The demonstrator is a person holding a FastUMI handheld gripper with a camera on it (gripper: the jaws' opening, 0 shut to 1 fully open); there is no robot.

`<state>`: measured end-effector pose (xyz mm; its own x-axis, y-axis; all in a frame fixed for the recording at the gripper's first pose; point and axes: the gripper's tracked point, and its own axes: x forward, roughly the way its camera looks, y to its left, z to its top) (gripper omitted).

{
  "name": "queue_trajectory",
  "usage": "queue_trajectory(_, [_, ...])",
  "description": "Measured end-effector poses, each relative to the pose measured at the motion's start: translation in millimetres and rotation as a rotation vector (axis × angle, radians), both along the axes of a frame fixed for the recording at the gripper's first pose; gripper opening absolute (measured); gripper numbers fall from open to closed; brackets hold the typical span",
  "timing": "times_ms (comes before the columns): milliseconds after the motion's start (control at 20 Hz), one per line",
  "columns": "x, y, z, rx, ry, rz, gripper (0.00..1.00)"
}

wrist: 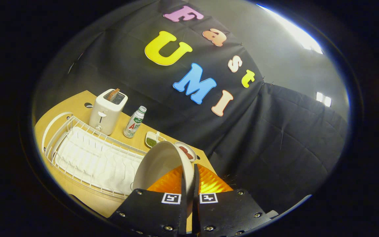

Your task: Take the plate from the dish rack, then take the spoon from the basket and place it into the plate.

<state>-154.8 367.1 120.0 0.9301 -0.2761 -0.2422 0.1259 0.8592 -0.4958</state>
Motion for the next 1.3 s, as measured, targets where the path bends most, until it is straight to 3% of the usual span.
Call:
queue_trajectory(250, [-50, 1, -21, 0.118, 0.044, 0.048, 0.06])
queue_trajectory(600, [-78, 14, -93, 0.315, 0.190, 0.106, 0.06])
queue_trajectory(850, [-91, 19, -138, 0.544, 0.291, 0.035, 0.07])
queue_trajectory(1300, [-88, 22, -186, 0.759, 0.373, -0.070, 0.06])
